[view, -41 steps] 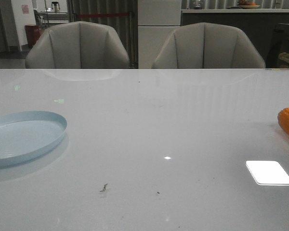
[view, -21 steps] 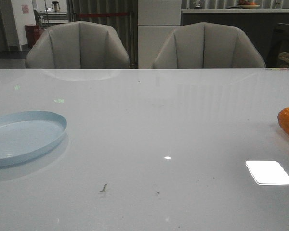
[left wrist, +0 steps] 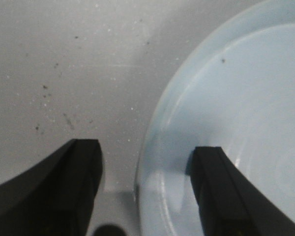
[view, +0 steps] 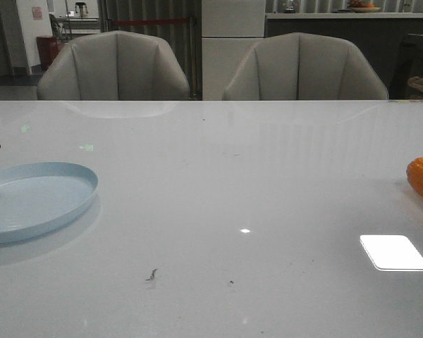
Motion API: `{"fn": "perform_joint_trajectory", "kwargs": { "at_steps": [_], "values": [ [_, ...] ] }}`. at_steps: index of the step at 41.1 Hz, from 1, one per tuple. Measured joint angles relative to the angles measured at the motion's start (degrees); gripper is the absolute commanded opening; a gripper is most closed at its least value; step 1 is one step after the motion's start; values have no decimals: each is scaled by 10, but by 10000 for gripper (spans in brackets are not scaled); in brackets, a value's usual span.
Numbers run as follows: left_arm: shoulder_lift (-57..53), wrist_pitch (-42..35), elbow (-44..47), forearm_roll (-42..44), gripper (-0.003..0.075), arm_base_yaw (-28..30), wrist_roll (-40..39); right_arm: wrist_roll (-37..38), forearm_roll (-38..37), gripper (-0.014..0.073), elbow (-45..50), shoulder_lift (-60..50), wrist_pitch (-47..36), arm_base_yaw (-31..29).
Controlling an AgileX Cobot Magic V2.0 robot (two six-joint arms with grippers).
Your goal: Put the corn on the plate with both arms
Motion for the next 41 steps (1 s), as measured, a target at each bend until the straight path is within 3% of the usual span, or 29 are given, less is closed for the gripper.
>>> {"fn": "perform_joint_trajectory", "kwargs": {
  "at_steps": [13, 28, 41],
  "values": [
    [0, 12, 0, 0, 88, 0, 0, 0, 0, 540, 0, 0, 0, 0],
    [1, 34, -29, -8, 94, 0, 0, 0, 0, 540, 0, 0, 0, 0],
    [7, 122, -129, -122, 94, -1, 0, 0, 0, 540, 0, 0, 0, 0]
  ]
}}
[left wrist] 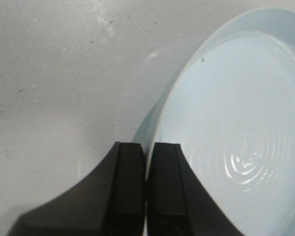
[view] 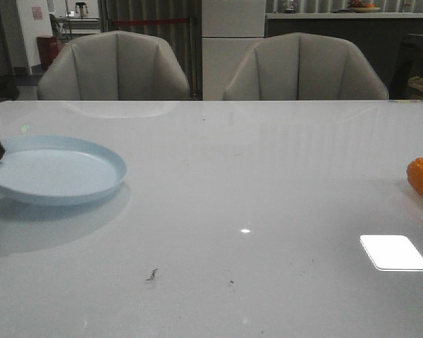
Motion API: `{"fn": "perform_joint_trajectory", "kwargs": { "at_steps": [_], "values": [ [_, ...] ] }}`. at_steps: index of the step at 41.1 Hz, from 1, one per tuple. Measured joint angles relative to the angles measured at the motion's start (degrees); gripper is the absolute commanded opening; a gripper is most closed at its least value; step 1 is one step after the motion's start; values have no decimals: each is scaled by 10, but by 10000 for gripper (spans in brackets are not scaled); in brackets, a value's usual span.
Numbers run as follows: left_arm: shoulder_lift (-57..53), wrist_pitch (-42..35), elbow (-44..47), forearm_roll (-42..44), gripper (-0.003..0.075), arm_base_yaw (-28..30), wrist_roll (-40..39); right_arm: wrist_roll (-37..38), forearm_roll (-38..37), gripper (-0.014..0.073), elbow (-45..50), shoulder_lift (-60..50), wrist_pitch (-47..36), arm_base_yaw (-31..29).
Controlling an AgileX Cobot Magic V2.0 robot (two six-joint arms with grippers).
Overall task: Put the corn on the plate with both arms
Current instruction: 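Slide the plate toward the table center and release it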
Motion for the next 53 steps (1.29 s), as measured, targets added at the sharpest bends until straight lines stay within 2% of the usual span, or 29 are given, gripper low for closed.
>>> {"fn": "perform_joint_trajectory", "kwargs": {
  "at_steps": [12, 23, 29, 41, 53],
  "values": [
    [0, 33, -36, -112, 94, -52, 0, 0, 0, 540, 0, 0, 0, 0],
    [0, 13, -36, -125, 94, -156, -2, 0, 0, 540, 0, 0, 0, 0],
    [0, 6, -36, -121, 96, -198, -26, 0, 0, 540, 0, 0, 0, 0],
    [51, -5, -36, -92, 95, -235, -51, 0, 0, 540, 0, 0, 0, 0],
    [60, -85, -36, -27, 99, -243, -51, 0, 0, 540, 0, 0, 0, 0]
  ]
}}
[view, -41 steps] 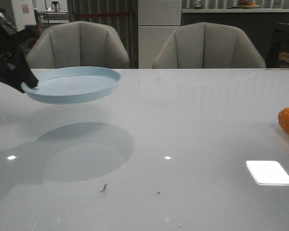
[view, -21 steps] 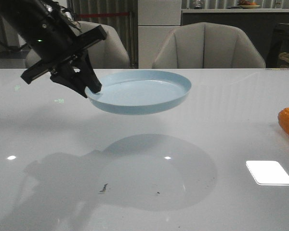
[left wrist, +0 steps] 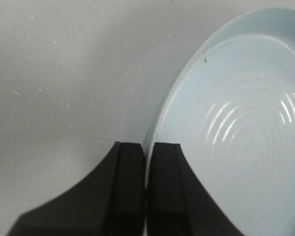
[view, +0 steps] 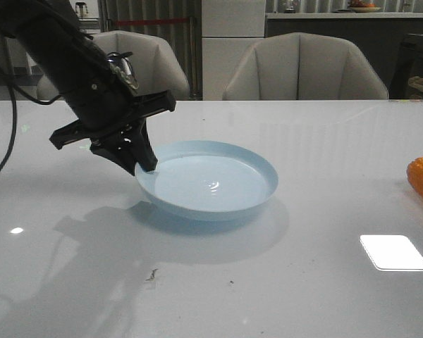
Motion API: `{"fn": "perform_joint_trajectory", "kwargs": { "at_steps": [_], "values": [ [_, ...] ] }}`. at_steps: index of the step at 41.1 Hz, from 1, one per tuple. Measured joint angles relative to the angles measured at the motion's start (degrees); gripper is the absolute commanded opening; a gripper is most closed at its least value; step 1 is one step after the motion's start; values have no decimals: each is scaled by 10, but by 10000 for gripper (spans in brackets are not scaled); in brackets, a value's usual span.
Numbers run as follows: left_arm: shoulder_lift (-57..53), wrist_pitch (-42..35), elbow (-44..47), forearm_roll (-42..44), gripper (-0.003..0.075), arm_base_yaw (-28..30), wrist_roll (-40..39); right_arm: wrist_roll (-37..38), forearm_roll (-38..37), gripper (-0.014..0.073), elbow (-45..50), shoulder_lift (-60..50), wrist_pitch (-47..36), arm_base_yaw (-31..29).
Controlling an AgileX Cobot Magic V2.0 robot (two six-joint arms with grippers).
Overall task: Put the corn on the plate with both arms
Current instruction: 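Slide the plate toward the table center and release it, then lower the right gripper over the orange corn cob and grasp it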
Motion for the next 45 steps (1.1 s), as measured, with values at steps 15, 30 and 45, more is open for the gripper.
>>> {"fn": "perform_joint_trajectory", "kwargs": {
  "at_steps": [15, 30, 45],
  "values": [
    [6, -8, 0, 46, 390, 0, 0, 0, 0, 540, 0, 0, 0, 0],
    [-2, 39, -77, 98, 388, 14, 0, 0, 0, 540, 0, 0, -5, 0],
    [-195, -31, -35, 269, 388, 68, 0, 3, 1, 538, -87, 49, 68, -5]
  ]
}}
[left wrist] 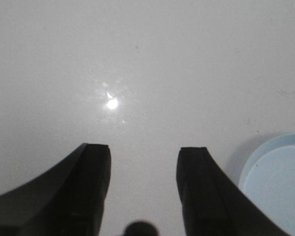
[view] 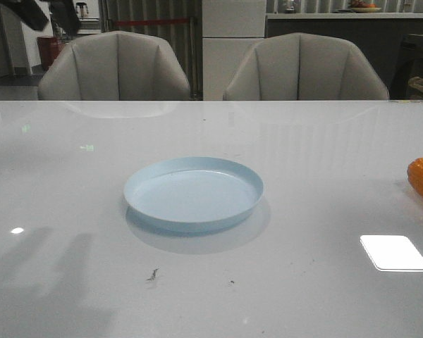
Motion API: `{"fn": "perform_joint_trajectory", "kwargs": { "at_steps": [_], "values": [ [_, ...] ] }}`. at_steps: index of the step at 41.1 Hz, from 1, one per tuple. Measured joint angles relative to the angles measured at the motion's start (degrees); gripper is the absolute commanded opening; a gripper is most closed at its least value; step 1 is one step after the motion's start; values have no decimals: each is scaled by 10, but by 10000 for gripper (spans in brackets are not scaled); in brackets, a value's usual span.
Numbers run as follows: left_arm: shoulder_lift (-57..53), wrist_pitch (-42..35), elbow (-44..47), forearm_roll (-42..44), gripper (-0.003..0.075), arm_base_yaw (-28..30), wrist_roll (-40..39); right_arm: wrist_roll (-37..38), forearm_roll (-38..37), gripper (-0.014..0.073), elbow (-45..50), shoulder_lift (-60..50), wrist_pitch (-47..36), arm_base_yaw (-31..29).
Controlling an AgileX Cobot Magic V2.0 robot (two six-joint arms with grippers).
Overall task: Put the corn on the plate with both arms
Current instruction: 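Lower the right gripper over the orange corn cob and grasp it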
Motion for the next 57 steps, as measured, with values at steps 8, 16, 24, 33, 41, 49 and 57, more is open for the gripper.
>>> {"fn": "perform_joint_trajectory", "kwargs": {
  "at_steps": [8, 16, 24, 33, 41, 49, 57],
  "values": [
    [-137, -122, 181, -3, 388, 39, 0, 2, -1, 538, -127, 113, 66, -35],
    [-273, -203, 397, -3, 388, 60, 0, 3, -6, 538, -227, 231, 93, -74],
    [-383, -214, 534, -23, 388, 60, 0, 3, -10, 538, -273, 330, 114, -82],
    [-474, -215, 589, -53, 388, 60, 0, 3, -14, 538, -277, 402, 113, -82],
    [-526, -223, 590, -56, 388, 60, 0, 3, -17, 538, -277, 441, 107, -82],
    [-558, -229, 590, -57, 388, 60, 0, 3, -29, 421, -279, 470, 101, -82],
    [-569, -229, 590, -57, 388, 60, 0, 3, -32, 276, -279, 477, 91, -82]
  ]
}}
